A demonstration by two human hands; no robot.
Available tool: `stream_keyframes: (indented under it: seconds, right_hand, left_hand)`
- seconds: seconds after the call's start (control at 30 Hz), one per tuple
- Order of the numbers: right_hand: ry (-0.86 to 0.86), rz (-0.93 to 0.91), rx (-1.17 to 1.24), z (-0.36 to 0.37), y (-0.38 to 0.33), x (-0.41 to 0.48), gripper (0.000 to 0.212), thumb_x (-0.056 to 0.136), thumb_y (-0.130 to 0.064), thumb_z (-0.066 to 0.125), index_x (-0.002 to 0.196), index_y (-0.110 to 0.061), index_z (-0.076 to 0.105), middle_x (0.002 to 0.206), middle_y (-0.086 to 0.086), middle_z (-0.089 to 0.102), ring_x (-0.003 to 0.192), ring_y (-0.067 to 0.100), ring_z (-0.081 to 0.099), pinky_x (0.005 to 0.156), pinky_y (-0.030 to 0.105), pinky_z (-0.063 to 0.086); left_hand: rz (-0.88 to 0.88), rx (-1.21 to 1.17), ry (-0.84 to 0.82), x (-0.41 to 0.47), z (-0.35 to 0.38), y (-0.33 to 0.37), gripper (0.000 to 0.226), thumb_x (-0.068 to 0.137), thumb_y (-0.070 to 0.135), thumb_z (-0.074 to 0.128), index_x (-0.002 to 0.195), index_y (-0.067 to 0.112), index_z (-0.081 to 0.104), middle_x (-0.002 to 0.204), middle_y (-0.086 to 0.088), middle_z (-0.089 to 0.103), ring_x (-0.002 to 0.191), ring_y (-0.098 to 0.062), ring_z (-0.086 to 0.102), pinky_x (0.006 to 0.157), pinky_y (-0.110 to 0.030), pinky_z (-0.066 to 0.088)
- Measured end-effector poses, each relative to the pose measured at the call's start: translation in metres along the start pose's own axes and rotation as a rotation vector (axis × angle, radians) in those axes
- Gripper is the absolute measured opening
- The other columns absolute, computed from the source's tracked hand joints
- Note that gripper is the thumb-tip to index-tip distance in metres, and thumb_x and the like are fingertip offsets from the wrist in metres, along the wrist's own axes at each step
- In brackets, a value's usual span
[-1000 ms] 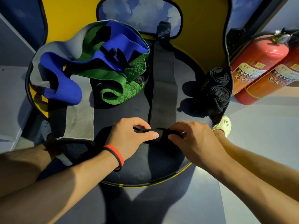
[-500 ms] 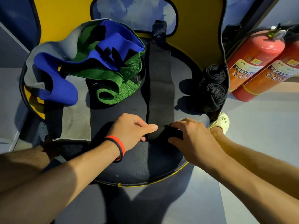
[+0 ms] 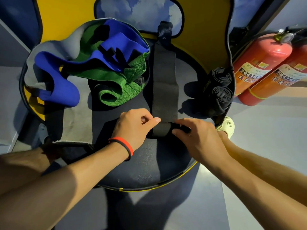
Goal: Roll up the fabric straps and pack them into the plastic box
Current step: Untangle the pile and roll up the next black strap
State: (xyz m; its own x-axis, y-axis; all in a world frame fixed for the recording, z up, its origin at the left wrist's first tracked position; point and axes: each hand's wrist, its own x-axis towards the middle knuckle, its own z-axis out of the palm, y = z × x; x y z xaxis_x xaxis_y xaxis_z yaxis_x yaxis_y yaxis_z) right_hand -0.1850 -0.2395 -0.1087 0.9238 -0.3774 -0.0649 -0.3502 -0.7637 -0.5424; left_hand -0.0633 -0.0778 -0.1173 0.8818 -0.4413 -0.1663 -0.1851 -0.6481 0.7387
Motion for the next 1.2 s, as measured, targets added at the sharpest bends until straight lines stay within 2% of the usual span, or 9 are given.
stream_keyframes:
  seconds: [0.07,0.17,0.3,0.47,0.57,0.67,0.83,1.03,1.2]
  right_hand:
    - [0.005,0.011,0.010,-0.001,0.001,0.002,0.028,0.093,-0.036,0.070,0.120,-0.028,0.073,0.105,-0.004,0.075,0.098,0.016,0.067,0.074,0.020,0.044]
    - [0.021,0.028,0.017,0.001,0.003,0.004,0.026,0.092,-0.042,0.071,0.113,-0.027,0.071,0.102,-0.006,0.073,0.095,0.017,0.066,0.076,0.031,0.052]
    - [0.015,0.053,-0.001,-0.002,0.006,0.006,0.028,0.089,-0.053,0.068,0.097,-0.028,0.059,0.083,-0.011,0.066,0.076,0.015,0.060,0.061,0.035,0.051]
    - [-0.069,-0.003,-0.194,-0.009,0.016,0.017,0.066,0.089,-0.076,0.042,0.075,-0.018,0.068,0.074,-0.002,0.062,0.069,0.018,0.058,0.059,0.040,0.049]
    - [-0.006,-0.097,-0.079,-0.009,0.016,0.019,0.047,0.091,-0.063,0.051,0.077,-0.020,0.062,0.085,-0.004,0.063,0.077,0.017,0.059,0.068,0.041,0.052]
    - [0.010,-0.155,0.037,-0.007,0.008,0.018,0.017,0.093,-0.036,0.067,0.095,-0.022,0.059,0.093,-0.006,0.064,0.085,0.017,0.061,0.072,0.042,0.053]
    - [-0.053,-0.220,-0.058,-0.001,0.010,0.012,0.042,0.082,-0.029,0.082,0.116,-0.020,0.057,0.104,-0.006,0.061,0.091,0.018,0.059,0.074,0.028,0.046]
    - [-0.077,-0.235,-0.013,-0.004,0.010,0.015,0.042,0.079,-0.020,0.083,0.111,-0.023,0.055,0.100,-0.009,0.057,0.088,0.016,0.055,0.074,0.035,0.049]
    - [-0.262,-0.208,0.015,-0.019,0.007,0.013,0.034,0.081,-0.030,0.082,0.109,-0.028,0.062,0.095,-0.010,0.066,0.085,0.011,0.061,0.075,0.035,0.051]
  left_hand:
    - [-0.021,0.000,-0.050,-0.005,-0.002,-0.002,0.030,0.074,0.056,0.080,0.077,0.028,0.070,0.071,0.013,0.068,0.073,0.001,0.063,0.061,-0.017,0.045]
    - [-0.004,0.044,-0.135,-0.007,-0.004,-0.006,0.038,0.066,0.050,0.088,0.092,0.029,0.071,0.092,0.015,0.067,0.090,0.001,0.062,0.069,-0.012,0.044]
    - [-0.023,0.016,-0.134,0.000,-0.004,-0.008,0.033,0.066,0.047,0.089,0.088,0.031,0.072,0.093,0.014,0.068,0.090,-0.001,0.061,0.071,-0.015,0.044]
    - [-0.097,0.009,-0.167,0.010,-0.007,-0.005,0.038,0.068,0.051,0.087,0.096,0.029,0.074,0.095,0.016,0.067,0.088,0.001,0.058,0.065,-0.013,0.037]
    - [-0.125,-0.025,-0.180,0.013,-0.006,-0.003,0.035,0.069,0.050,0.087,0.094,0.031,0.071,0.092,0.017,0.066,0.087,0.004,0.059,0.067,-0.014,0.041]
    - [-0.139,-0.107,-0.161,0.013,-0.003,-0.004,0.027,0.071,0.043,0.087,0.088,0.031,0.070,0.095,0.014,0.071,0.085,-0.010,0.070,0.081,-0.032,0.057]
    - [-0.191,-0.244,-0.192,0.019,-0.004,-0.004,0.027,0.071,0.035,0.089,0.087,0.018,0.075,0.083,0.002,0.076,0.068,-0.019,0.075,0.078,-0.045,0.063]
    - [-0.191,-0.120,-0.228,0.019,-0.007,-0.006,0.045,0.059,0.059,0.086,0.088,0.026,0.076,0.079,0.008,0.075,0.077,-0.011,0.073,0.079,-0.035,0.061]
    - [-0.122,0.027,-0.224,-0.002,-0.017,-0.002,0.027,0.073,0.050,0.083,0.089,0.030,0.074,0.084,0.014,0.070,0.078,0.003,0.062,0.062,-0.011,0.041]
